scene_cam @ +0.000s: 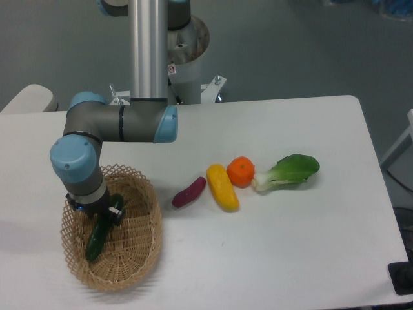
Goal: Pick up the cucumber from the basket
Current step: 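Lower the gripper onto the cucumber and close it around it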
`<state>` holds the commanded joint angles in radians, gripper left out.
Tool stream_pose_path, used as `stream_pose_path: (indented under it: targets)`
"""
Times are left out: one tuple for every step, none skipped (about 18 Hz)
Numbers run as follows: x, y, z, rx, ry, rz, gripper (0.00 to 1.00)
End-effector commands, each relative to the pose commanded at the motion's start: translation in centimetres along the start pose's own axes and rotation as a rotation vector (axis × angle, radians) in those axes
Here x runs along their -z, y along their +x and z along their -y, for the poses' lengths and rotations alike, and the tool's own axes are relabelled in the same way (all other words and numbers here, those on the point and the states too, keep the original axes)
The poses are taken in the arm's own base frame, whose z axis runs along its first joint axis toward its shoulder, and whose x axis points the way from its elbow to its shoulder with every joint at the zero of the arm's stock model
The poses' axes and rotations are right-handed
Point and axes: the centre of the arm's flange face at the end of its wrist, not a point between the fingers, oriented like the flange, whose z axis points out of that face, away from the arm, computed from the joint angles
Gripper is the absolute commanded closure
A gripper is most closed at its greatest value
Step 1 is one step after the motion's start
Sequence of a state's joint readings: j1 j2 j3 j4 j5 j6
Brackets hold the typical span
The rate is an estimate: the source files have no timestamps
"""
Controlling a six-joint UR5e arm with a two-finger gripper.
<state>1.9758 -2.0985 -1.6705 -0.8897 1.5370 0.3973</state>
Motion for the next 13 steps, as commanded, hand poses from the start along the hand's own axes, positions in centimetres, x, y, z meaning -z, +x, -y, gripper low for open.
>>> stream_pose_path:
  targets:
    - [0.1,0.0,0.1,0.000,0.003,0.001,0.48]
    - [0.2,0.0,0.1,-0.002,0.004,0.002,0.50]
    - [0.2,0.0,0.1,-0.002,0.004,0.002,0.53]
    - [0.3,0.0,0.1,-0.002,0.006,0.002,0.56]
    - [0.4,-0.1,0.2,-0.002,0.008,0.004,0.58]
    - [0.5,0.0,0.1,-0.003,0.008,0.004,0.59]
    - [0.6,0.0,0.1,-0.003,0.010,0.004,0.60]
    - [0.8,-0.1,0.2,-0.004,0.013,0.005,0.61]
    - [0.9,-0.2,0.3,-0.004,0.016,0.007,0.61]
    - [1.1,-0.2,0.3,-0.004,0.016,0.009,0.63]
    - [1.4,-0.2,0.4,-0.007,0.023,0.010,0.64]
    - [1.3,-0.2,0.4,-0.008,0.021,0.011,0.65]
    - [1.4,-0.2,0.4,-0.008,0.021,0.011,0.68]
